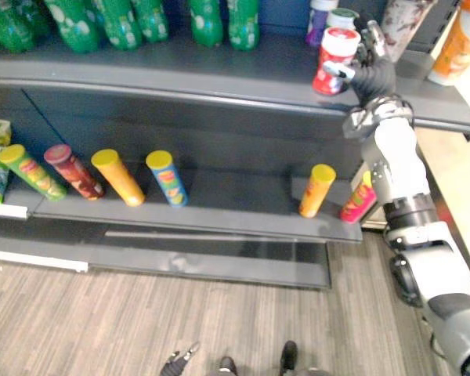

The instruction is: Put the gum and the chips on the shelf.

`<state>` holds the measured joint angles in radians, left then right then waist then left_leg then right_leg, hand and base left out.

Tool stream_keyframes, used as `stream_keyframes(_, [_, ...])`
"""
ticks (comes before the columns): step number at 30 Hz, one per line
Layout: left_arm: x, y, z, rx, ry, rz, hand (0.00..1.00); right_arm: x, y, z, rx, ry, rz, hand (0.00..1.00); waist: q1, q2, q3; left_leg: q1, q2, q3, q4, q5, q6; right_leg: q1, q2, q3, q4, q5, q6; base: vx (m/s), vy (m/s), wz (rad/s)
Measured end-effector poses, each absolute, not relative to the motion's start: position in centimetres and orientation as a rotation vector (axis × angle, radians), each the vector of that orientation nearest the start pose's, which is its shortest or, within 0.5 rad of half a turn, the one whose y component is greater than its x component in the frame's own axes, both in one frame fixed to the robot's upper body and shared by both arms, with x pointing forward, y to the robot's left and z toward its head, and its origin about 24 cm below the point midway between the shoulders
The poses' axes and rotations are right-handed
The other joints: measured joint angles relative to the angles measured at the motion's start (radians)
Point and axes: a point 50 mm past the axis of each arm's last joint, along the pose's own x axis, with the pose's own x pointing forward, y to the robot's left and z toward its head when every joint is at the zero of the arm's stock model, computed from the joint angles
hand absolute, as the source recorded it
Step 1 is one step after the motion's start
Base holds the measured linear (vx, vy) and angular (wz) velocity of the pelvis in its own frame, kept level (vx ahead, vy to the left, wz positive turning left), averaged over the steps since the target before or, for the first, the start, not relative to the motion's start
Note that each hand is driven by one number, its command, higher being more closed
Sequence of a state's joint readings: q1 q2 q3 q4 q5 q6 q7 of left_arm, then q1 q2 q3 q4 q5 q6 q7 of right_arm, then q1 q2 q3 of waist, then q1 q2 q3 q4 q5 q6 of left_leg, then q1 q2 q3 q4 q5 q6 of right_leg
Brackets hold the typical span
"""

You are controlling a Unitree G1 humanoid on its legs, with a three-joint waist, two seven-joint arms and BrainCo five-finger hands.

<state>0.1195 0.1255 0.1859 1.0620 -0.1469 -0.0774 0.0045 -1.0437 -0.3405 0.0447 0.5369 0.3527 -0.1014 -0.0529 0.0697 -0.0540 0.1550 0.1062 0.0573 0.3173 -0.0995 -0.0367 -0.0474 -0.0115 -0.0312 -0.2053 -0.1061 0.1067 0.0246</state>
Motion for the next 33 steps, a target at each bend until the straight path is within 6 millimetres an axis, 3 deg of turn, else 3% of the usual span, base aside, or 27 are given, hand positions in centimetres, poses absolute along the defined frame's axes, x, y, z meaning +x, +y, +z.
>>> stream_keyframes(4, [7.9, 22.6, -15.8, -0.099, 1.064, 0.358, 0.00, 38.6, -15.3, 28.3, 0.029, -0.594, 0.064, 0.00, -0.002, -0.001, 0.001, -0.001, 0.000, -0.001, 0.005, 0.000, 0.000, -0.002, 0.000, -0.001, 0.000, 0.000, 0.000, 0.00, 0.000, 0.00])
stream_keyframes(8, [7.9, 22.8, -15.8, -0.096, 1.064, 0.374, 0.00, 37.4, -15.8, 30.3, 0.069, -0.691, 0.021, 0.00, -0.003, -0.004, 0.002, -0.002, 0.000, -0.003, 0.005, 0.000, 0.000, -0.002, 0.001, -0.003, 0.000, 0.000, 0.000, 0.00, 0.000, 0.00])
stream_keyframes(13, [7.9, 22.8, -15.8, -0.082, 1.067, 0.386, 0.00, 34.2, -15.9, 33.9, 0.114, -0.928, -0.017, 0.00, -0.005, -0.005, 0.002, -0.001, 0.000, -0.004, 0.005, 0.000, 0.001, -0.002, 0.001, -0.003, 0.000, 0.001, 0.000, 0.00, 0.000, 0.00])
stream_keyframes(17, [7.9, 22.7, -15.9, -0.081, 1.069, 0.395, 0.00, 31.3, -15.5, 34.9, 0.163, -1.079, 0.006, 0.00, -0.005, -0.005, 0.002, 0.000, 0.001, -0.005, 0.005, 0.001, 0.001, 0.001, 0.001, -0.004, 0.000, 0.000, 0.000, 0.00, 0.000, 0.00])
stream_keyframes(21, [7.7, 22.7, -15.9, -0.073, 1.080, 0.408, 0.00, 29.9, -13.1, 31.8, 0.269, -1.074, 0.096, 0.00, -0.012, -0.007, 0.001, 0.003, 0.001, -0.003, 0.005, 0.001, 0.001, 0.004, 0.001, -0.003, 0.000, 0.000, 0.000, 0.00, 0.000, 0.00])
stream_keyframes(23, [7.7, 22.7, -15.9, -0.068, 1.083, 0.414, 0.00, 29.8, -10.4, 28.6, 0.340, -0.957, 0.227, 0.00, -0.013, -0.007, 0.001, 0.005, 0.002, 0.000, 0.005, 0.001, 0.001, 0.004, 0.002, 0.000, 0.000, 0.000, 0.000, 0.00, 0.000, -0.04])
stream_keyframes(26, [7.7, 22.7, -16.0, -0.041, 1.095, 0.404, 0.00, 29.0, -6.3, 25.5, 0.437, -0.815, 0.437, 0.00, -0.013, -0.009, -0.001, 0.008, 0.006, 0.005, 0.005, 0.000, 0.001, 0.004, 0.007, 0.008, 0.000, 0.000, 0.000, 0.00, 0.000, -0.04])
stream_keyframes(31, [7.5, 23.0, -16.0, -0.031, 1.105, 0.411, 0.00, 27.3, -2.2, 21.9, 0.547, -0.627, 0.680, 0.00, -0.012, -0.022, -0.009, 0.020, 0.008, 0.020, 0.005, -0.002, -0.003, 0.010, 0.011, 0.024, 0.000, 0.000, -0.001, 0.00, 0.000, -0.08])
stream_keyframes(33, [7.4, 23.1, -16.0, -0.027, 1.112, 0.414, 0.00, 26.9, -1.5, 20.9, 0.570, -0.578, 0.725, 0.00, -0.013, -0.027, -0.012, 0.021, 0.007, 0.027, 0.005, -0.004, -0.003, 0.009, 0.011, 0.030, 0.000, 0.001, -0.001, -0.02, 0.001, -0.10])
